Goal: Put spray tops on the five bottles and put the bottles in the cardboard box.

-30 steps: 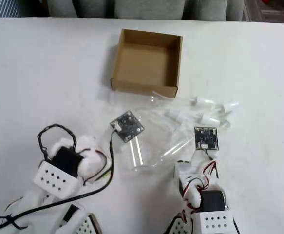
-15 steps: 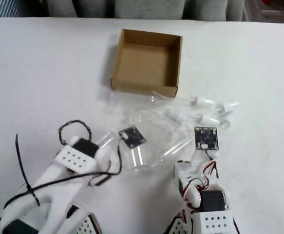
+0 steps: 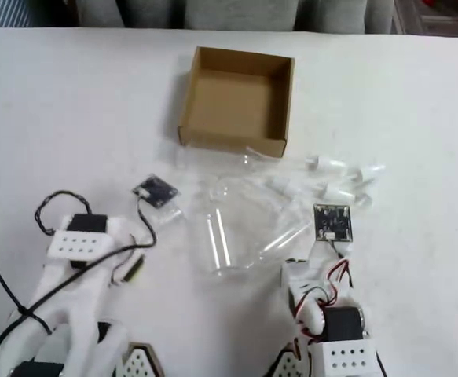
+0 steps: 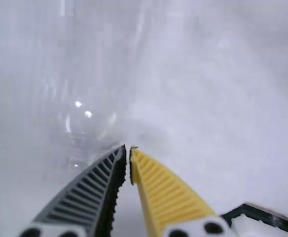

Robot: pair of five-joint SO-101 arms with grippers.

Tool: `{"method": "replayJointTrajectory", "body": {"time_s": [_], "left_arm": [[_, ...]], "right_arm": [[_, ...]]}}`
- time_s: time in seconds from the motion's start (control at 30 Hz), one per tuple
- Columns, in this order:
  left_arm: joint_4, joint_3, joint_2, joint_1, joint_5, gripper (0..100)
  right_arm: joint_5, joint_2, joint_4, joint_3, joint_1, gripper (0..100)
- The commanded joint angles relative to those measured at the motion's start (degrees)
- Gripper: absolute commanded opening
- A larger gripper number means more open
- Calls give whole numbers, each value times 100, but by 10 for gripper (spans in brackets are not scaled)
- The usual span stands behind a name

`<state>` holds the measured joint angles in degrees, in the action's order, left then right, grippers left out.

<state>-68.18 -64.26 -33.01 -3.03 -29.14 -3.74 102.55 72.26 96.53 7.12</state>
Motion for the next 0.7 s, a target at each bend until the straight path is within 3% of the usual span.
{"method": "replayJointTrajectory", "body": {"time_s": [0.0,0.4,0.53,0.67], "left_arm": [[264,193,40,-268,-44,22],[686,193,40,-286,1231,22],[651,352,136,-462,1284,22],[651,1055,1077,-927,1292,22]], "right_arm": [[0,57,31,35,-66,17],[0,57,31,35,-66,17],[0,57,31,35,-75,17],[0,57,31,35,-251,17]]}}
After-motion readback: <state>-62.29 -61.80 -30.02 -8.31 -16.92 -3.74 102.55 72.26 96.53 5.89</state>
